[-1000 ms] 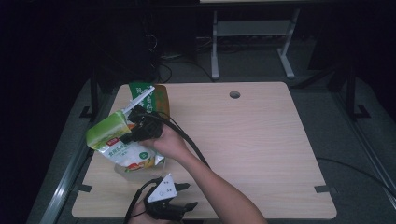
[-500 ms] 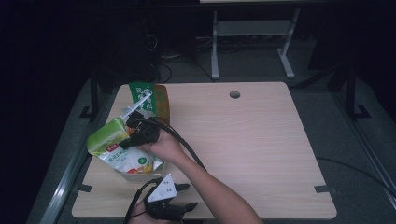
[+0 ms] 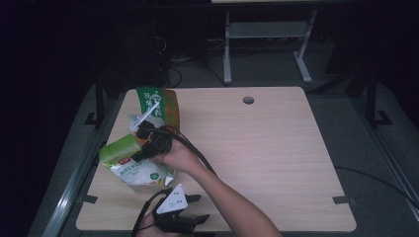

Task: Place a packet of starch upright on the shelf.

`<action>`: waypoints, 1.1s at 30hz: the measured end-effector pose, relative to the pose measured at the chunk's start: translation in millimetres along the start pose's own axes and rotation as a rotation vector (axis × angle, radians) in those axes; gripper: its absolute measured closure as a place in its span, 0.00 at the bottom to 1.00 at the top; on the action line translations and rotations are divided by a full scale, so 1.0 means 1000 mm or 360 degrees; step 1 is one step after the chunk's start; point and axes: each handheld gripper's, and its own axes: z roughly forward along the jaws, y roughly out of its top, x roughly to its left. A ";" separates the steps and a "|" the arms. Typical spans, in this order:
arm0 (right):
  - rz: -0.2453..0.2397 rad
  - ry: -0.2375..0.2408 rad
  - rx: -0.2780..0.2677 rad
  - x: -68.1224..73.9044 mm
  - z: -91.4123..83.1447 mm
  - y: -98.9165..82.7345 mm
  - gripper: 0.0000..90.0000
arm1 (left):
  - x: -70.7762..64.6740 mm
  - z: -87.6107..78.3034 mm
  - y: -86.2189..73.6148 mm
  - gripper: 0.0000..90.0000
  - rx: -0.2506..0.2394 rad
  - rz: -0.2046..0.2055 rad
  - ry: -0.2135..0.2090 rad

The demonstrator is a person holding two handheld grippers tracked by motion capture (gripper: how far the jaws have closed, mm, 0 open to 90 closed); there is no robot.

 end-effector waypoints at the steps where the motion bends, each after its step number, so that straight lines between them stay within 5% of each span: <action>1: -0.0002 0.0001 0.0006 0.001 -0.001 0.000 0.93 | 0.000 0.000 0.000 0.42 -0.0001 0.0000 0.0003; 20: 0.0082 0.0018 0.0002 -0.013 -0.006 -0.037 0.99 | 0.004 0.000 -0.001 0.42 0.0018 -0.0013 0.0025; 33: 0.0068 0.0011 0.0013 -0.011 -0.009 -0.041 0.96 | 0.009 -0.001 -0.002 0.41 0.0019 -0.0029 0.0050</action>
